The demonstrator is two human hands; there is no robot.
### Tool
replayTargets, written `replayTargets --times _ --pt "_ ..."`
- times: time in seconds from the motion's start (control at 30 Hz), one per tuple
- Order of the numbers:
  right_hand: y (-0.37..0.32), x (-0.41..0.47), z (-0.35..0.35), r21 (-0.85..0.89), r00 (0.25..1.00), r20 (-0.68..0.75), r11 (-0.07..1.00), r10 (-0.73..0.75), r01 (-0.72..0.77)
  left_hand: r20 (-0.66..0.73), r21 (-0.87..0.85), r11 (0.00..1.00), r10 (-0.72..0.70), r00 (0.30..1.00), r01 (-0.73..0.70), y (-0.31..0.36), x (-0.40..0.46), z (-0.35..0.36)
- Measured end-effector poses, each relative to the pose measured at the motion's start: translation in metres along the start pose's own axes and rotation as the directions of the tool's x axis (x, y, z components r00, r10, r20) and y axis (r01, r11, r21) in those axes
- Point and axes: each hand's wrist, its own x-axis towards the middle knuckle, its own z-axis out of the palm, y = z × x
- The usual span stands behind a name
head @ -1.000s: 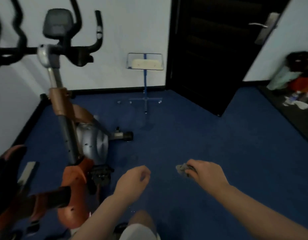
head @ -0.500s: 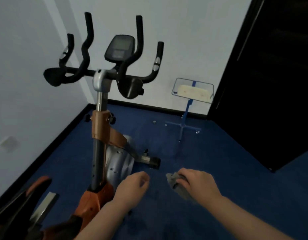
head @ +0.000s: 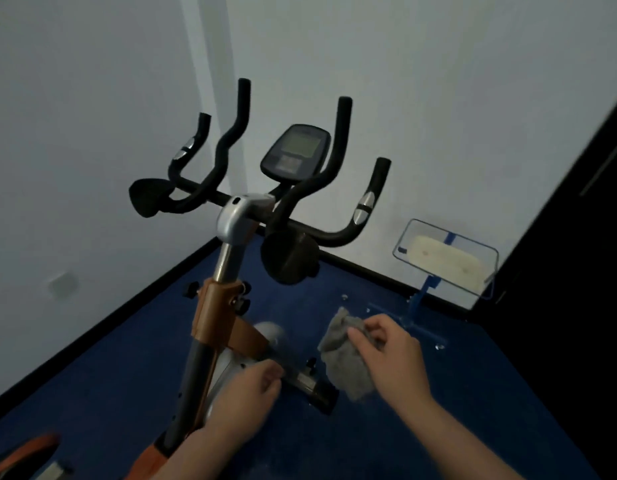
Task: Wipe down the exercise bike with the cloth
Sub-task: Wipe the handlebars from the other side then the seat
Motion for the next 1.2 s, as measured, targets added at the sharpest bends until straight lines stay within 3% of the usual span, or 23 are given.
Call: replayTargets --times 0.1,0.17,0.23,0.3,0.4,0.47,0.57,0.73,0.83,0.97,1.07,1.2 --pt "-0.008 0.039 -0.01 0.101 0.998 0.051 0.994 -0.035 0.03 -0.142 -0.057 0.998 0.002 0.99 -0.01 0.021 0.031 -0.009" --pt "-0.014 0.066 -0.017 0.136 0.995 0.066 0.988 -0.08 0.071 -0.315 -0.16 0.986 -0.004 0.949 -0.049 0.042 0.052 -0.02" --pt "-0.027 0.091 -0.02 0.142 0.983 0.037 0.975 -0.18 0.173 -0.549 -0.241 0.963 -0.035 0.835 -0.118 0.061 0.069 -0.033" --pt "-0.046 0.113 -0.013 0.11 0.946 -0.034 0.939 -0.323 0.325 -0.696 -0.243 0.955 -0.048 0.717 -0.171 0.073 0.079 -0.046" --pt "-0.072 0.134 0.011 0.01 0.864 -0.016 0.864 -0.504 0.504 -0.755 -0.264 0.943 -0.072 0.651 -0.202 0.078 0.09 -0.059" --pt "-0.077 0.141 0.03 -0.131 0.794 0.141 0.784 -0.591 0.607 -0.776 -0.266 0.941 -0.079 0.626 -0.211 0.075 0.099 -0.066" --pt "-0.071 0.141 0.047 -0.321 0.71 0.307 0.633 -0.634 0.704 -0.741 -0.293 0.923 -0.053 0.67 -0.25 0.067 0.115 -0.074" --pt "-0.074 0.151 0.048 -0.267 0.836 0.141 0.793 -0.53 0.548 -0.656 -0.212 0.923 0.109 0.747 -0.321 0.056 0.137 -0.078" --pt "-0.086 0.154 0.072 -0.351 0.917 0.163 0.847 -0.365 0.399 -0.623 -0.132 0.939 0.171 0.763 -0.318 0.056 0.15 -0.074" --pt "-0.081 0.137 0.086 -0.242 0.959 0.05 0.928 -0.278 0.282 -0.673 0.02 0.953 0.236 0.701 -0.302 0.051 0.156 -0.07" --pt "-0.073 0.114 0.089 -0.193 0.963 -0.057 0.95 -0.262 0.247 -0.661 -0.02 0.921 0.279 0.697 -0.389 0.045 0.161 -0.07" --pt "-0.079 0.12 0.092 -0.292 0.963 -0.044 0.926 -0.264 0.241 -0.634 -0.078 0.854 0.355 0.687 -0.514 0.036 0.17 -0.069"
